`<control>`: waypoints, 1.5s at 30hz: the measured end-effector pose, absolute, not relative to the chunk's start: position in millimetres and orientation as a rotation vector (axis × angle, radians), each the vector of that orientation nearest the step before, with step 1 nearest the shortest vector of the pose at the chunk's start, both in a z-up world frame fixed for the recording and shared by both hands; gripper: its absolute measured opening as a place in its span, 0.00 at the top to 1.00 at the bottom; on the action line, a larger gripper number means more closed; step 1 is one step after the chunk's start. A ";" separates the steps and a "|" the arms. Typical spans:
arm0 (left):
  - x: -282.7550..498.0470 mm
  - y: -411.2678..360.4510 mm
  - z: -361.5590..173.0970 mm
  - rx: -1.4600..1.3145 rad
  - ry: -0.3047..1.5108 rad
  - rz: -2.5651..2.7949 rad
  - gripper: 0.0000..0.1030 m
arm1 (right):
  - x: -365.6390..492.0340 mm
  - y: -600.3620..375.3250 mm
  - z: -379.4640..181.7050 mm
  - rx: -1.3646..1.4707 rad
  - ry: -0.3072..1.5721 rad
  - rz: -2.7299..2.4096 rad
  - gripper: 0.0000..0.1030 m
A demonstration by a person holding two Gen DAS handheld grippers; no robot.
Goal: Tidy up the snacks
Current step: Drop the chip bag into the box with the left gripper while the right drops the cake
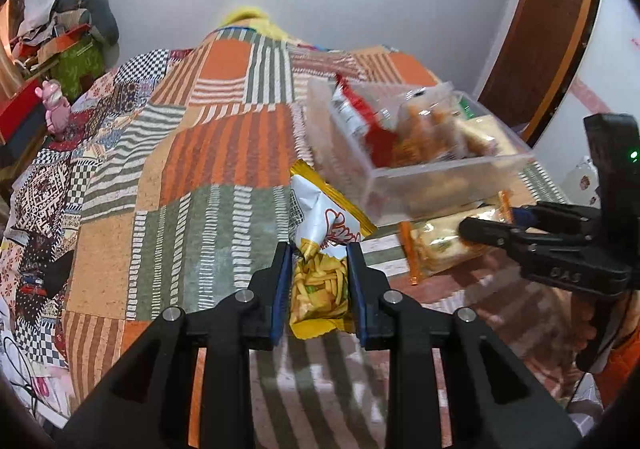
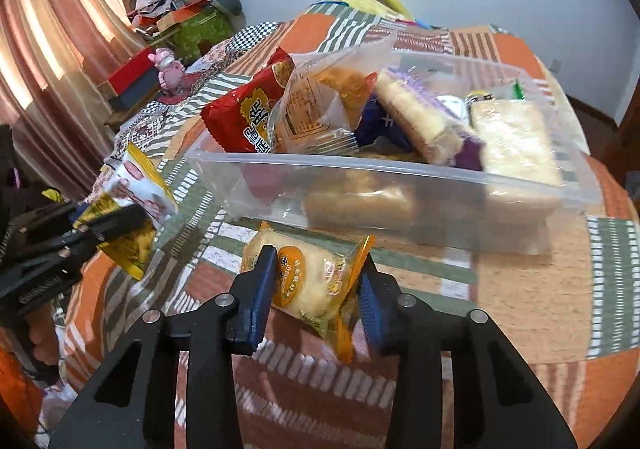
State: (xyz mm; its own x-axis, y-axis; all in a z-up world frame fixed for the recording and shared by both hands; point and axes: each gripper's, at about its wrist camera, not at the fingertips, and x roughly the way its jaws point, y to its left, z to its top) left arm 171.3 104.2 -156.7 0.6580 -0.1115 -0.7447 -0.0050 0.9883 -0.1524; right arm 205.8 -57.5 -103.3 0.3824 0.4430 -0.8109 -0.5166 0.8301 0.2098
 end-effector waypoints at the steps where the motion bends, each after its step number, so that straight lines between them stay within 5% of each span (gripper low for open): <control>1: 170.2 101.4 -153.8 -0.143 0.847 -0.062 0.74 | 205.0 -59.8 -101.8 -0.083 1.001 0.613 0.69; 10: 168.7 82.6 -125.6 -0.111 0.794 -0.071 0.74 | 194.2 -90.7 -77.9 -0.038 0.916 0.605 0.79; 27: 221.1 56.6 -87.1 -0.123 0.692 -0.080 0.74 | 211.3 -135.1 -16.6 0.057 0.715 0.564 0.80; 45: 308.0 44.6 -124.1 -0.094 0.739 -0.010 0.74 | 287.6 -117.1 -54.7 0.138 0.789 0.513 0.80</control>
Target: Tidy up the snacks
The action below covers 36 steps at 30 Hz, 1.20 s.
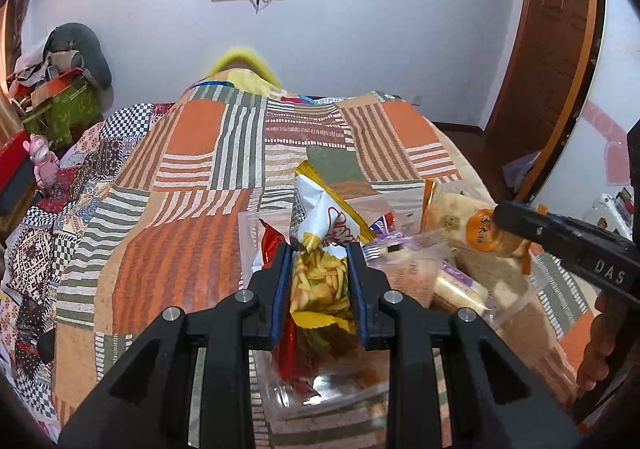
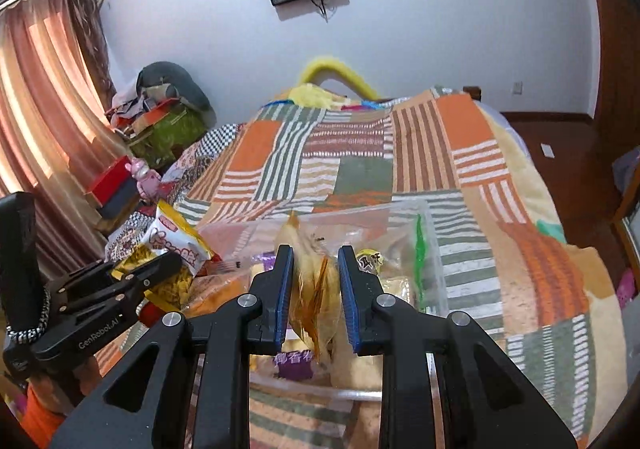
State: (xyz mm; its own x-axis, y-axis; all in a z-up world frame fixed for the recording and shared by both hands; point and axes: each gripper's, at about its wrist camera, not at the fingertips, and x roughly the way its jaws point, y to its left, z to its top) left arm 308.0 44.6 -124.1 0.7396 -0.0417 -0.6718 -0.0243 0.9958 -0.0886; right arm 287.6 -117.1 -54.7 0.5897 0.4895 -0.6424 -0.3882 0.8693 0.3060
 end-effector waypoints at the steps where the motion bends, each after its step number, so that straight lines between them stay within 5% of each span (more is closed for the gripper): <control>1: 309.2 44.3 -125.9 -0.086 0.742 -0.006 0.74 | 289.1 -117.4 -57.1 0.134 0.796 0.512 0.80; 6: 312.3 40.2 -134.7 -0.064 0.769 -0.006 0.72 | 283.8 -114.8 -69.4 0.092 0.836 0.522 0.80; 14: 292.7 39.0 -118.3 -0.066 0.744 -0.020 0.47 | 272.1 -121.3 -59.9 0.032 0.833 0.493 0.69; 36: 124.5 22.9 22.2 -0.080 0.382 -0.062 0.42 | 140.5 -165.6 73.6 0.052 0.467 0.508 0.58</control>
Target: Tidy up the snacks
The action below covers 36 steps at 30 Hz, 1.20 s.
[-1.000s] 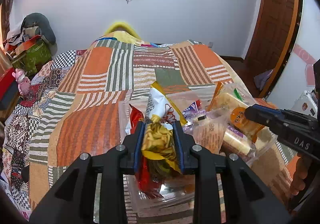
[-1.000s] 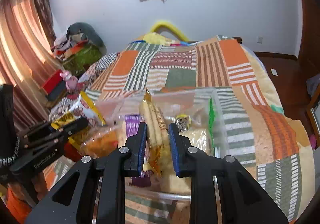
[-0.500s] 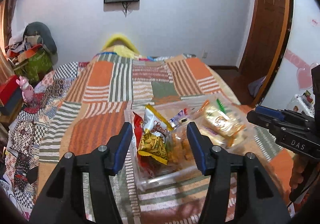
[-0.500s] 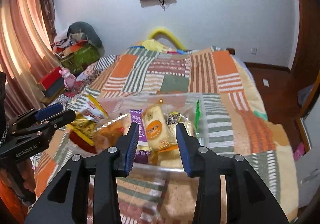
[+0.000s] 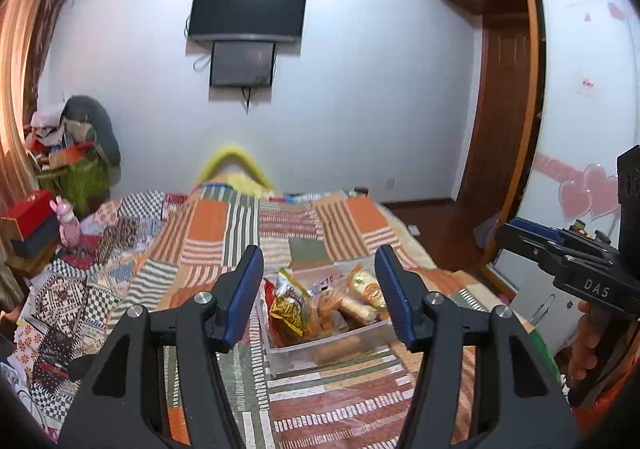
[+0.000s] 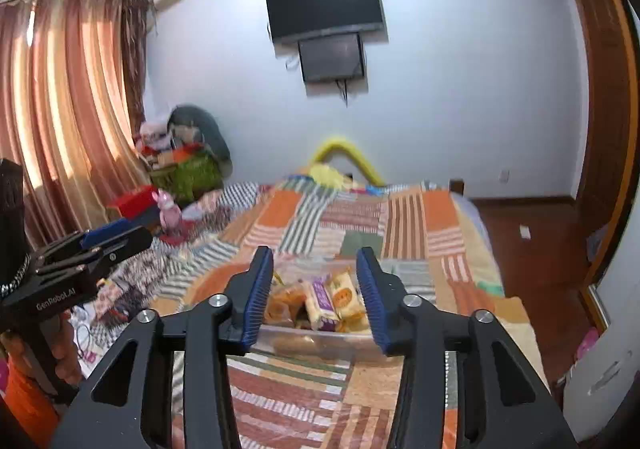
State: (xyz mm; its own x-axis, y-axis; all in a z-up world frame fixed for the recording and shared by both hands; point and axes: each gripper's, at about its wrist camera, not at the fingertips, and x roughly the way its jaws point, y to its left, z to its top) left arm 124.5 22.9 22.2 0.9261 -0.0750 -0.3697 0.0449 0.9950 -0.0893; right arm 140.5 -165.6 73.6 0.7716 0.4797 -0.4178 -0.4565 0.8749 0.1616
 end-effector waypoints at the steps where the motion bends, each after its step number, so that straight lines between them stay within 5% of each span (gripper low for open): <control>1: 115.5 20.7 26.4 -0.080 0.364 -0.064 0.40 | 132.9 -167.2 77.9 0.057 0.445 0.508 0.56; 19: 66.3 1.8 37.3 -0.051 0.246 -0.023 0.01 | 98.4 -160.2 86.6 0.050 0.326 0.465 0.00; 36: 61.2 -4.4 33.8 -0.040 0.237 -0.011 0.00 | 85.9 -158.2 83.1 0.031 0.305 0.450 0.00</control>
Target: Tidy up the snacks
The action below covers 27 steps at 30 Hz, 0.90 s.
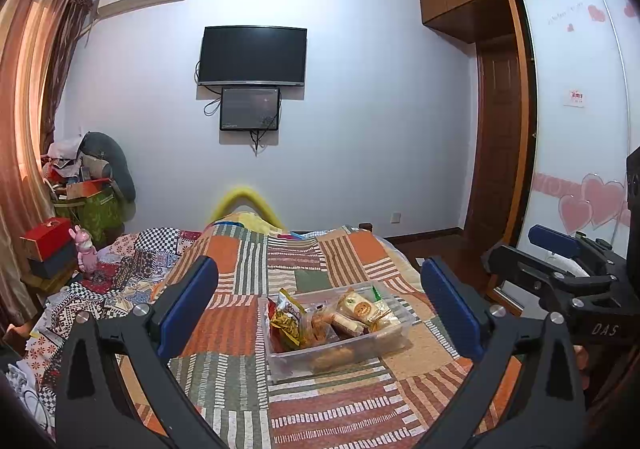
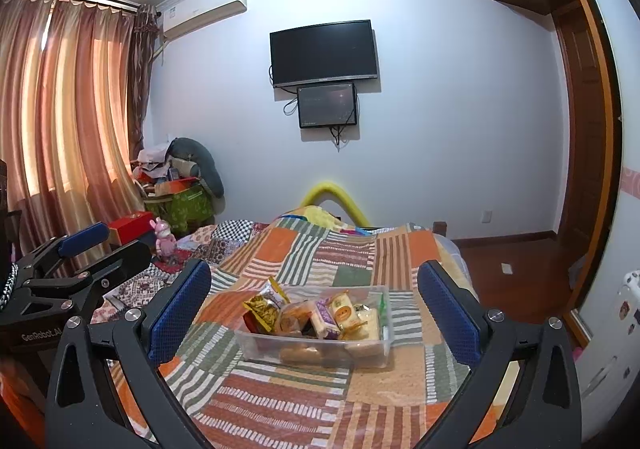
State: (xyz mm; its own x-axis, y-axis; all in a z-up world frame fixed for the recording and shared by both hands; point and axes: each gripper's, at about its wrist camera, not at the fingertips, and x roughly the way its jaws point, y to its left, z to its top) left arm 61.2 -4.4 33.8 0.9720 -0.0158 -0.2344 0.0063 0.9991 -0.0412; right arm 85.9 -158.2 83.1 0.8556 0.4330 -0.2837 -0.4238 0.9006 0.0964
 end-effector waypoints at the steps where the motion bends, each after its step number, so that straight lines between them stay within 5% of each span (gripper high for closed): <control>1: 61.3 -4.6 33.6 -0.039 0.237 -0.011 0.00 | 86.0 -158.6 83.9 0.032 0.305 0.449 0.00; 27: 63.3 -4.5 32.0 -0.043 0.244 -0.013 0.00 | 83.9 -164.9 87.4 0.045 0.292 0.429 0.00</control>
State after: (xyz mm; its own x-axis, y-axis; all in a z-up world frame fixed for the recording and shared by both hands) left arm 63.3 -4.5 32.0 0.9702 -0.0185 -0.2415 0.0079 0.9990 -0.0446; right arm 83.9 -164.9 87.4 0.8683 0.4164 -0.2696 -0.4037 0.9090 0.1039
